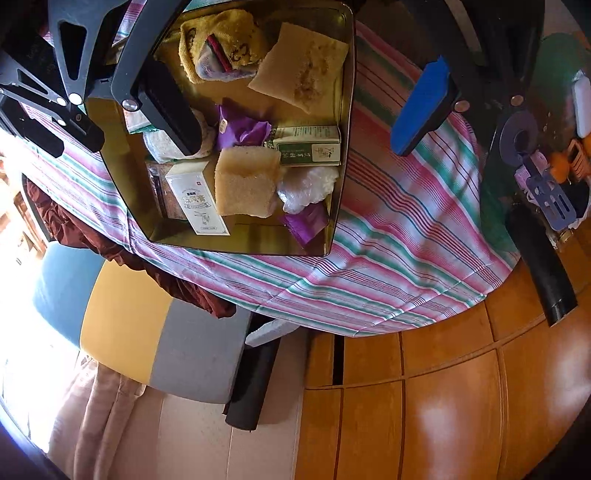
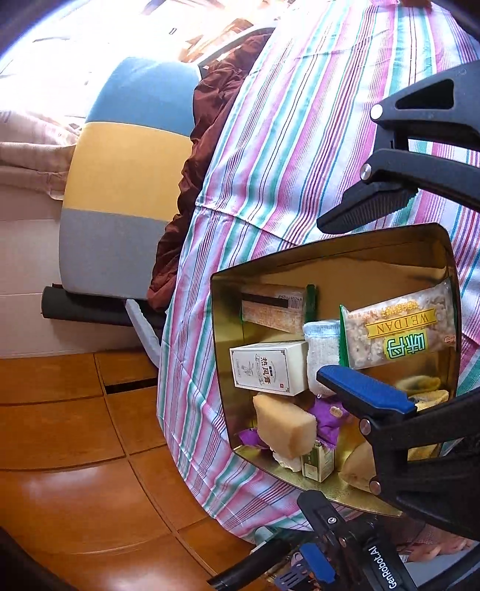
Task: Organize objects
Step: 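Carry the WEIDAN snack bag into the gold tray with the right gripper and release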
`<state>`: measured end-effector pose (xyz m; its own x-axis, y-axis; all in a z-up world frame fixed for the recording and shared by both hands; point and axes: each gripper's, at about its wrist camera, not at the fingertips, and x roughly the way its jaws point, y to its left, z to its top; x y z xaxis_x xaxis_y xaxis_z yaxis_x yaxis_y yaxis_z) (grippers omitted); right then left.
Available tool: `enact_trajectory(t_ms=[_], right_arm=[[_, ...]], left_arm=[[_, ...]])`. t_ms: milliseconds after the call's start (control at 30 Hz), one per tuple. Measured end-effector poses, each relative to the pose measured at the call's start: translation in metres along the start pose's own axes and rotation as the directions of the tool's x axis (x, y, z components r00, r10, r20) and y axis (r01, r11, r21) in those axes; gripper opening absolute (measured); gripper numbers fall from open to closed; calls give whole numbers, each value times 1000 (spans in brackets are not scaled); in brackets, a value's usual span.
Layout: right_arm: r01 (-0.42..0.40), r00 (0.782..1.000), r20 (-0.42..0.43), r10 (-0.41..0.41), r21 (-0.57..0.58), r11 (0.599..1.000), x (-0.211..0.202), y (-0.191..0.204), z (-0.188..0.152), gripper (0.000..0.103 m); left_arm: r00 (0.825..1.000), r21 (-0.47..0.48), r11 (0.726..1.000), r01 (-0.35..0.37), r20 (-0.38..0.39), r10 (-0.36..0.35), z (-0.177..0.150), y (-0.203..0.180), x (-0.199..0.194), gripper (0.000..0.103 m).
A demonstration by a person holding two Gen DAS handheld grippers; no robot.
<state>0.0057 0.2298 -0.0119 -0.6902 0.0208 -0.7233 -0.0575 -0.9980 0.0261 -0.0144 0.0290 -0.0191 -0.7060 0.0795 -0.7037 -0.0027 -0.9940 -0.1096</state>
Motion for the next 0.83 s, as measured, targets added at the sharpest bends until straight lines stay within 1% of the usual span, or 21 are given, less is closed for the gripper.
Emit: enact_trajectory(t_ms=[300,367,533,700,833], right_arm=[[11,1000,14,-11,-13,1000,-5,6,-6,75],[8,1000,12,-8,-13,1000,-5,7,-7,75],[14,1000,11,-13,-11,1000,-4,8,-7,75],[19,1000,10,-19,-15,1000,-3,11,-6,75],[16,1000,10,-16,-22,1000,-2,13,-5,75]], left_arm=[[1000,21,999,25,11,-25,-5,-6,-12,103],[1000,28,999,18,21,-19,-6,-7,-14,103],[1000,23,1000,18,16,-19,-7,-4,-13,103],[999,34,999,1,49,-3,-10,-4,-15,102],[999,39,999,-7,45,5,-10,-4,-13,102]])
